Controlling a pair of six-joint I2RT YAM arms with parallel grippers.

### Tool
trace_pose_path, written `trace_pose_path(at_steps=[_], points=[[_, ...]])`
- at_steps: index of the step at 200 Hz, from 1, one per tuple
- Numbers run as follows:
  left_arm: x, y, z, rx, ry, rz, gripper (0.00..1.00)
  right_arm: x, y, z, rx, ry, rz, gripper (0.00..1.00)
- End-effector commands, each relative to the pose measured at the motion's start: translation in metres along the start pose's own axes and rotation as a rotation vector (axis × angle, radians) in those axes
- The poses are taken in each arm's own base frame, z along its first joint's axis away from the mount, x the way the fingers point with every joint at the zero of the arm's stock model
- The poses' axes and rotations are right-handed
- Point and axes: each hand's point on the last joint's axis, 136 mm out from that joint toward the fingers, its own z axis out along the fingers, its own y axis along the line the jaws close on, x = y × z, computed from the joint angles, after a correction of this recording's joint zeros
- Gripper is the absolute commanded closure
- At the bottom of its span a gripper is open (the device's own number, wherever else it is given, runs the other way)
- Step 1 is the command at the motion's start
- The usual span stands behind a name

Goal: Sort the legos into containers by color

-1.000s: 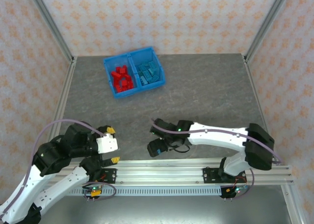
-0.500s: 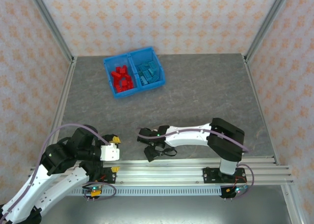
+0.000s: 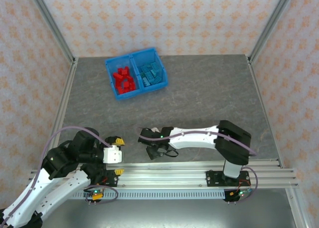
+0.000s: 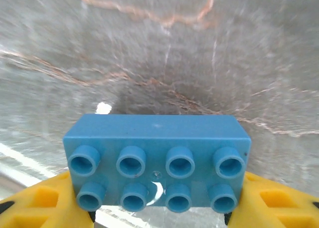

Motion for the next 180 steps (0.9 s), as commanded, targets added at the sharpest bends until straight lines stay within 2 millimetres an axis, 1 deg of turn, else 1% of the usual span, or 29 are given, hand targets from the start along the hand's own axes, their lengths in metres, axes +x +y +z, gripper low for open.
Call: trace_pose_path(at_steps=[1, 11, 21, 39, 49, 58, 76, 84, 87, 93, 101, 106, 113, 116, 122, 129, 140, 147, 148, 151, 154, 155, 157, 158, 163, 165, 171, 180], points=[[-0.028, 0.013, -0.003, -0.05, -0.134, -0.028, 0.0, -0.046, -0.011, -0.052, -0.024, -0.218, 0.044, 0.48], [-0.04, 0.024, -0.004, -0.096, -0.195, -0.085, 0.0, -0.064, -0.022, -0.071, -0.031, -0.286, 0.066, 0.48], [-0.051, 0.041, -0.007, -0.162, -0.254, -0.178, 0.0, -0.084, -0.035, -0.088, -0.036, -0.354, 0.088, 0.48], [-0.06, 0.073, -0.013, -0.289, -0.321, -0.36, 0.0, -0.126, -0.061, -0.114, -0.035, -0.46, 0.13, 0.48], [-0.063, 0.088, -0.018, -0.35, -0.344, -0.442, 0.0, -0.148, -0.073, -0.124, -0.028, -0.492, 0.137, 0.48], [-0.065, 0.099, -0.023, -0.392, -0.354, -0.507, 0.0, -0.17, -0.087, -0.129, -0.008, -0.518, 0.149, 0.48], [-0.072, 0.114, -0.035, -0.452, -0.338, -0.541, 0.0, -0.212, -0.102, -0.134, -0.007, -0.555, 0.149, 0.48], [-0.073, 0.121, -0.039, -0.482, -0.32, -0.545, 0.0, -0.23, -0.109, -0.132, 0.001, -0.569, 0.15, 0.48], [-0.074, 0.123, -0.041, -0.493, -0.314, -0.543, 0.0, -0.235, -0.112, -0.127, 0.006, -0.564, 0.154, 0.48], [-0.075, 0.128, -0.044, -0.515, -0.298, -0.544, 0.0, -0.25, -0.117, -0.127, 0.002, -0.575, 0.168, 0.48], [-0.074, 0.135, -0.048, -0.547, -0.286, -0.562, 0.0, -0.268, -0.124, -0.121, -0.001, -0.574, 0.195, 0.49], [-0.074, 0.138, -0.048, -0.561, -0.28, -0.569, 0.0, -0.28, -0.129, -0.119, -0.006, -0.579, 0.216, 0.49], [-0.075, 0.141, -0.048, -0.57, -0.283, -0.568, 0.0, -0.295, -0.135, -0.112, -0.013, -0.579, 0.241, 0.5], [-0.075, 0.142, -0.047, -0.57, -0.285, -0.568, 0.0, -0.301, -0.137, -0.113, -0.016, -0.588, 0.252, 0.5], [-0.076, 0.143, -0.046, -0.57, -0.291, -0.566, 0.0, -0.312, -0.141, -0.102, -0.018, -0.583, 0.269, 0.5], [-0.076, 0.144, -0.043, -0.569, -0.295, -0.566, 0.0, -0.328, -0.144, -0.1, -0.025, -0.599, 0.282, 0.5], [-0.074, 0.145, -0.04, -0.572, -0.3, -0.57, 0.0, -0.348, -0.148, -0.083, -0.022, -0.597, 0.291, 0.49], [-0.072, 0.146, -0.037, -0.574, -0.298, -0.578, 0.0, -0.362, -0.149, -0.077, -0.027, -0.605, 0.29, 0.49], [-0.072, 0.146, -0.037, -0.574, -0.297, -0.578, 0.0, -0.364, -0.149, -0.079, -0.028, -0.611, 0.291, 0.49], [-0.071, 0.146, -0.036, -0.574, -0.297, -0.581, 0.0, -0.37, -0.149, -0.073, -0.027, -0.61, 0.291, 0.48], [-0.071, 0.147, -0.036, -0.577, -0.297, -0.585, 0.0, -0.374, -0.151, -0.069, -0.025, -0.609, 0.293, 0.48], [-0.07, 0.147, -0.036, -0.578, -0.296, -0.586, 0.0, -0.376, -0.151, -0.07, -0.025, -0.615, 0.294, 0.48], [-0.069, 0.147, -0.036, -0.578, -0.294, -0.59, 0.0, -0.379, -0.152, -0.065, -0.024, -0.61, 0.298, 0.48], [-0.069, 0.147, -0.036, -0.58, -0.293, -0.592, 0.0, -0.381, -0.153, -0.066, -0.025, -0.615, 0.3, 0.48], [-0.068, 0.147, -0.035, -0.583, -0.29, -0.601, 0.0, -0.388, -0.155, -0.057, -0.028, -0.61, 0.31, 0.48], [-0.067, 0.147, -0.035, -0.585, -0.29, -0.604, 0.0, -0.392, -0.155, -0.059, -0.033, -0.618, 0.316, 0.48], [-0.065, 0.148, -0.035, -0.59, -0.287, -0.614, 0.0, -0.4, -0.16, -0.047, -0.043, -0.613, 0.336, 0.48], [-0.063, 0.147, -0.035, -0.595, -0.284, -0.625, 0.0, -0.412, -0.167, -0.038, -0.065, -0.629, 0.377, 0.48]])
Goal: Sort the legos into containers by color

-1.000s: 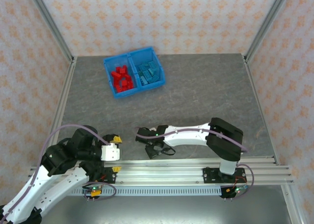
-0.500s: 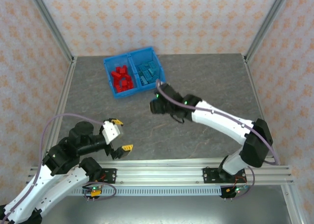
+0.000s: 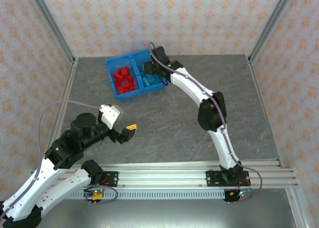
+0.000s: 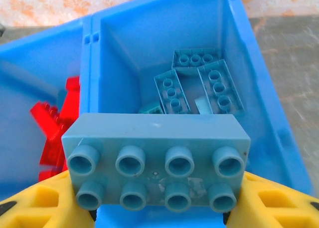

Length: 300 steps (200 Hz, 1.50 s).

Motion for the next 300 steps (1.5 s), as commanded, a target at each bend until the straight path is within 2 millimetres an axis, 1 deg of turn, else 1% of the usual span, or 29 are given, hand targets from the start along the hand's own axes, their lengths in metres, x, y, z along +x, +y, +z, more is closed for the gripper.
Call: trace_pose_path(at_steps=[1, 27, 38, 58, 90, 112, 132, 146, 154, 163, 173, 180, 186, 188, 191, 196, 199, 204, 210, 217, 227, 257, 261, 268, 270, 273, 279, 293, 300], points=[[-0.001, 0.009, 0.003, -0.053, -0.02, -0.045, 0.0, -0.006, -0.005, 0.026, -0.017, 0.01, 0.063, 0.48], [0.009, 0.013, 0.005, -0.073, -0.011, -0.068, 0.0, -0.017, -0.009, 0.059, -0.105, -0.039, 0.168, 0.48], [0.013, 0.013, 0.007, -0.073, -0.003, -0.074, 0.0, -0.019, -0.004, 0.067, -0.156, -0.051, 0.18, 0.44], [0.019, 0.013, 0.012, -0.075, 0.012, -0.084, 0.0, -0.024, 0.005, 0.07, -0.214, -0.07, 0.184, 0.32], [0.02, 0.015, 0.021, -0.086, 0.02, -0.099, 0.0, -0.035, 0.015, 0.058, -0.258, -0.084, 0.207, 0.26], [0.017, 0.026, 0.024, -0.152, 0.027, -0.144, 0.0, -0.05, 0.02, 0.038, -0.267, -0.1, 0.211, 0.24], [0.019, 0.049, 0.022, -0.29, 0.035, -0.205, 0.0, -0.066, 0.028, 0.008, -0.288, -0.114, 0.194, 0.21], [0.023, 0.069, 0.018, -0.417, 0.029, -0.251, 0.0, -0.079, 0.034, -0.022, -0.299, -0.123, 0.163, 0.19], [0.026, 0.08, 0.015, -0.49, 0.021, -0.276, 0.0, -0.082, 0.034, -0.038, -0.292, -0.115, 0.139, 0.18], [0.029, 0.092, 0.012, -0.57, 0.007, -0.298, 0.0, -0.086, 0.035, -0.064, -0.282, -0.109, 0.101, 0.17], [0.035, 0.104, 0.009, -0.653, -0.007, -0.303, 0.0, -0.084, 0.029, -0.086, -0.245, -0.089, 0.063, 0.17], [0.041, 0.112, 0.008, -0.708, -0.011, -0.293, 0.0, -0.087, 0.026, -0.111, -0.227, -0.095, 0.037, 0.16], [0.044, 0.118, 0.008, -0.749, -0.017, -0.284, 0.0, -0.08, 0.017, -0.123, -0.2, -0.082, 0.021, 0.16], [0.045, 0.119, 0.007, -0.764, -0.018, -0.279, 0.0, -0.076, 0.013, -0.122, -0.189, -0.072, 0.018, 0.15], [0.048, 0.122, 0.008, -0.783, -0.017, -0.272, 0.0, -0.08, 0.012, -0.137, -0.189, -0.092, 0.01, 0.15], [0.051, 0.126, 0.007, -0.814, -0.018, -0.258, 0.0, -0.072, 0.006, -0.147, -0.177, -0.092, 0.0, 0.14], [0.054, 0.129, 0.007, -0.834, -0.013, -0.247, 0.0, -0.073, 0.003, -0.159, -0.176, -0.11, -0.006, 0.14], [0.058, 0.133, 0.006, -0.866, -0.008, -0.232, 0.0, -0.06, -0.006, -0.163, -0.16, -0.103, -0.013, 0.12], [0.062, 0.137, 0.005, -0.904, -0.003, -0.218, 0.0, -0.055, -0.014, -0.182, -0.152, -0.134, -0.023, 0.1], [0.069, 0.143, 0.003, -0.943, 0.008, -0.206, 0.0, -0.042, -0.025, -0.194, -0.123, -0.151, -0.039, 0.09], [0.076, 0.15, 0.001, -0.985, 0.017, -0.2, 0.0, -0.029, -0.043, -0.219, -0.067, -0.19, -0.052, 0.06], [0.095, 0.165, 0.003, -1.014, 0.021, -0.196, 0.0, 0.027, -0.112, -0.262, 0.172, -0.232, -0.027, 0.03], [0.097, 0.167, 0.003, -1.017, 0.02, -0.191, 0.0, 0.031, -0.122, -0.27, 0.206, -0.257, -0.018, 0.03], [0.1, 0.17, 0.004, -1.023, 0.019, -0.177, 0.0, 0.044, -0.142, -0.277, 0.284, -0.284, -0.007, 0.02], [0.101, 0.171, 0.004, -1.026, 0.018, -0.175, 0.0, 0.049, -0.148, -0.275, 0.311, -0.284, -0.006, 0.02], [0.103, 0.172, 0.004, -1.027, 0.015, -0.171, 0.0, 0.051, -0.156, -0.284, 0.339, -0.315, 0.003, 0.01], [0.105, 0.175, 0.004, -1.033, 0.01, -0.169, 0.0, 0.059, -0.171, -0.293, 0.405, -0.358, 0.014, 0.0], [0.111, 0.183, 0.008, -1.034, -0.024, -0.196, 0.0, 0.084, -0.207, -0.301, 0.548, -0.433, 0.02, 0.01], [0.114, 0.187, 0.01, -1.03, -0.038, -0.219, 0.0, 0.091, -0.222, -0.304, 0.61, -0.483, 0.031, 0.01]])
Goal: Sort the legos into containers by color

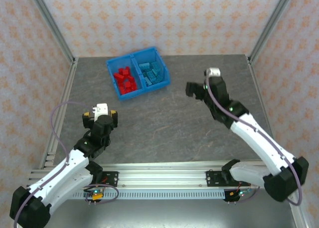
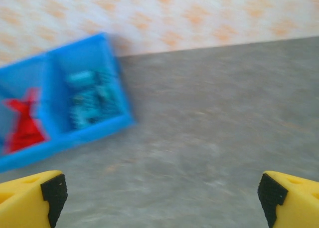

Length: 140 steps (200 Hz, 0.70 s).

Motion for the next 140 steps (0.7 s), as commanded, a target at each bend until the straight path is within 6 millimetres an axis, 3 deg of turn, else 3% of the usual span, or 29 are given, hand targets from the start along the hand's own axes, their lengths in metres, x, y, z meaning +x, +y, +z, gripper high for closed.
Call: trace_pose_path(at_steps=[1, 28, 37, 42, 62, 70, 82, 90, 97, 107, 112, 122, 132, 140], points=[[-0.014, 0.006, 0.013, -0.012, -0.091, -0.09, 0.0, 0.011, -0.073, -0.005, 0.339, -0.199, 0.011, 0.01], [-0.004, 0.008, 0.037, -0.02, -0.072, -0.153, 0.0, 0.065, -0.127, 0.026, 0.495, -0.205, 0.05, 0.01], [-0.001, 0.008, 0.046, -0.021, -0.08, -0.18, 0.0, 0.071, -0.15, 0.03, 0.606, -0.156, 0.084, 0.01], [-0.001, 0.008, 0.051, -0.02, -0.083, -0.198, 0.0, 0.064, -0.156, 0.034, 0.631, -0.126, 0.089, 0.01], [0.002, 0.006, 0.074, -0.021, -0.06, -0.242, 0.0, 0.055, -0.155, 0.063, 0.591, -0.199, 0.015, 0.01], [0.001, 0.002, 0.083, -0.011, -0.05, -0.229, 0.0, 0.064, -0.158, 0.081, 0.553, -0.189, -0.023, 0.01], [-0.007, -0.005, 0.096, 0.011, -0.066, -0.188, 0.0, 0.086, -0.178, 0.1, 0.622, -0.124, -0.016, 0.01], [-0.009, -0.009, 0.104, 0.023, -0.058, -0.148, 0.0, 0.089, -0.18, 0.11, 0.585, -0.168, 0.009, 0.0], [-0.007, -0.013, 0.113, 0.042, -0.064, -0.149, 0.0, 0.09, -0.181, 0.113, 0.577, -0.144, 0.02, 0.0], [0.011, -0.018, 0.13, 0.075, -0.026, -0.173, 0.0, 0.094, -0.184, 0.115, 0.523, -0.117, 0.061, 0.0], [0.007, -0.018, 0.136, 0.085, -0.067, -0.185, 0.0, 0.097, -0.184, 0.114, 0.478, -0.141, 0.082, 0.0], [0.009, -0.028, 0.134, 0.147, -0.002, -0.147, 0.0, 0.109, -0.182, 0.116, 0.39, -0.134, 0.107, 0.01], [0.008, -0.033, 0.135, 0.172, -0.035, -0.141, 0.0, 0.105, -0.184, 0.114, 0.376, -0.222, 0.112, 0.01], [0.007, -0.035, 0.134, 0.181, -0.016, -0.133, 0.0, 0.108, -0.185, 0.113, 0.396, -0.156, 0.12, 0.01]])
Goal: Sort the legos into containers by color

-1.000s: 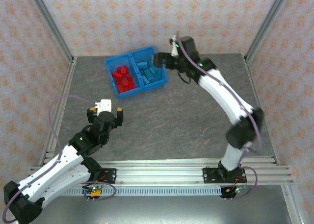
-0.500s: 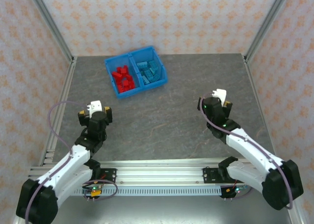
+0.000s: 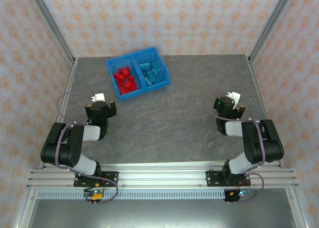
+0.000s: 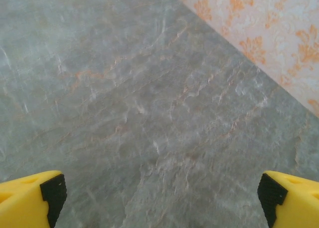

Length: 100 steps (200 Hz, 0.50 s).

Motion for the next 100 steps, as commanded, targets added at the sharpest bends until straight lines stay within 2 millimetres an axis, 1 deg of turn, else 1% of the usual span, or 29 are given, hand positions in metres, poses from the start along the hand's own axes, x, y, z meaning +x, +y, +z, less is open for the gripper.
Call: trace_pose_path(at_steps=[1, 5, 8, 10, 15, 21, 27, 39, 50, 100], points=[[-0.0342, -0.0215, -0.0017, 0.119, -0.092, 0.006, 0.0, -0.0183, 0.0168, -0.0041, -0.129, -0.059, 0.071, 0.01], [-0.0317, -0.0203, 0.0006, 0.111, -0.07, 0.005, 0.0, -0.0169, 0.0174, -0.0025, -0.126, -0.044, 0.062, 0.01], [-0.0329, -0.0205, 0.0013, 0.109, -0.083, 0.006, 0.0, -0.0218, 0.0186, -0.0021, -0.132, -0.078, 0.07, 0.01], [-0.0333, -0.0208, 0.0011, 0.111, -0.093, 0.007, 0.0, -0.0194, 0.0188, -0.0019, -0.133, -0.084, 0.067, 0.01], [-0.0344, -0.0217, 0.0007, 0.115, -0.093, 0.006, 0.0, -0.0215, 0.0191, -0.0027, -0.139, -0.108, 0.073, 0.01], [-0.0321, -0.0211, 0.001, 0.111, -0.07, 0.011, 0.0, -0.021, 0.0186, -0.0029, -0.134, -0.087, 0.068, 0.01], [-0.0333, -0.0216, 0.0007, 0.113, -0.091, 0.009, 0.0, -0.0199, 0.0186, -0.0036, -0.129, -0.06, 0.061, 0.01], [-0.033, -0.0215, 0.0005, 0.109, -0.082, 0.011, 0.0, -0.0212, 0.0184, -0.004, -0.132, -0.097, 0.069, 0.01], [-0.0337, -0.0226, 0.0007, 0.113, -0.079, 0.014, 0.0, -0.0195, 0.0186, -0.0038, -0.129, -0.067, 0.062, 0.01], [-0.0331, -0.0234, 0.0009, 0.118, -0.078, 0.017, 0.0, -0.0198, 0.0207, -0.004, -0.134, -0.075, 0.052, 0.01]])
